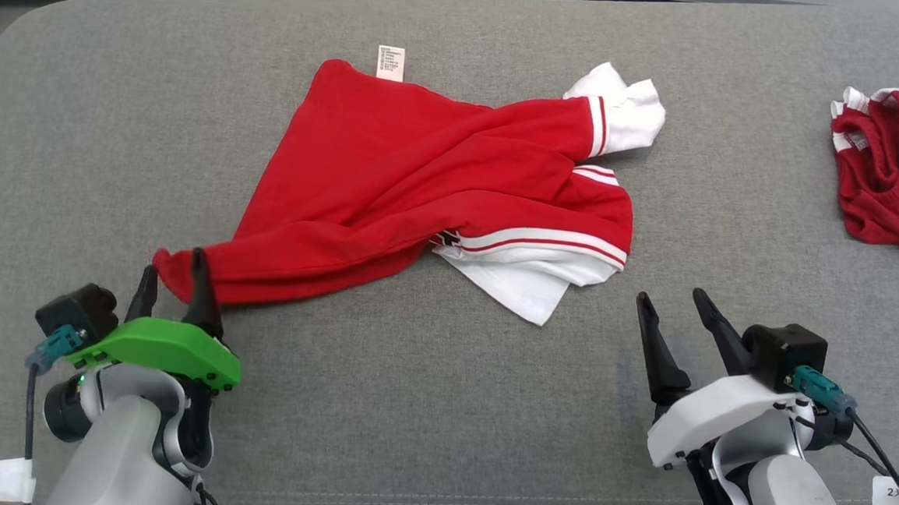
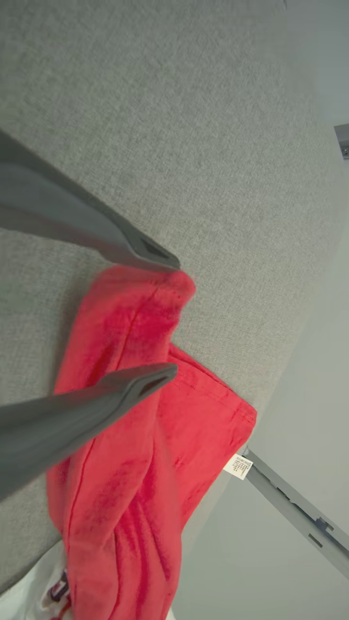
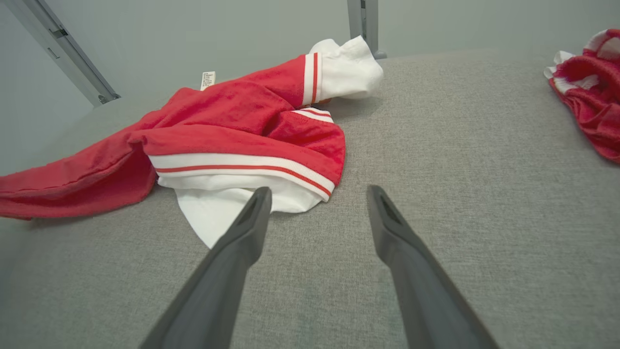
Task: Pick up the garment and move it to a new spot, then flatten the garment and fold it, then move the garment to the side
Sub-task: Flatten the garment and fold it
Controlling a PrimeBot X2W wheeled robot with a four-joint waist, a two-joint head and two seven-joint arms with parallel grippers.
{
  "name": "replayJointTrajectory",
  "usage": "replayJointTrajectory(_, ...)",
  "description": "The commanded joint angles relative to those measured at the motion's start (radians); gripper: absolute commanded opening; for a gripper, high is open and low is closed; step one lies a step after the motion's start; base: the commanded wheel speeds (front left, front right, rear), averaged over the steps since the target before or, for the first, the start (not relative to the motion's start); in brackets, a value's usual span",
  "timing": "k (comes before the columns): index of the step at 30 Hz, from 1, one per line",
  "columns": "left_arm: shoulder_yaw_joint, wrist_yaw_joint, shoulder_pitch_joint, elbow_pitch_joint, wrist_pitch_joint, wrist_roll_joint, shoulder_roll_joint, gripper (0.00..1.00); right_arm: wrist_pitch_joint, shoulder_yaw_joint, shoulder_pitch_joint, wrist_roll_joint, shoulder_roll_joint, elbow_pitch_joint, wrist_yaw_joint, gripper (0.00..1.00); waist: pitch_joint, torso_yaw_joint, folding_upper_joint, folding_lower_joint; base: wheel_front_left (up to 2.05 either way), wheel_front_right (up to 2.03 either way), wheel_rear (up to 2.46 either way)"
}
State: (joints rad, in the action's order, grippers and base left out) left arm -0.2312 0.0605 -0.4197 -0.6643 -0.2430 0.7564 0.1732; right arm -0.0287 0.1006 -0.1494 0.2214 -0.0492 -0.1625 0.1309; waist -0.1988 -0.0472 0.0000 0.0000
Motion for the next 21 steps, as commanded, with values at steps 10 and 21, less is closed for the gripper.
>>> replayJointTrajectory(10,-0.009,-0.013,-0.020,-0.054,0.006,-0.007,0.006,1.00,0.007,0.016,-0.011,0.008,-0.003,-0.061,0.000,1.00,0.027,-0.056,0.0000,0.0000,0.00,0.00,0.00)
replayJointTrajectory(21,-0.017,0.000,0.085,0.123,-0.020,-0.066,-0.012,1.00,0.054,0.013,-0.047,0.141,-0.003,-0.195,0.000,1.00,0.062,-0.166,0.0000,0.0000,0.00,0.00,0.00)
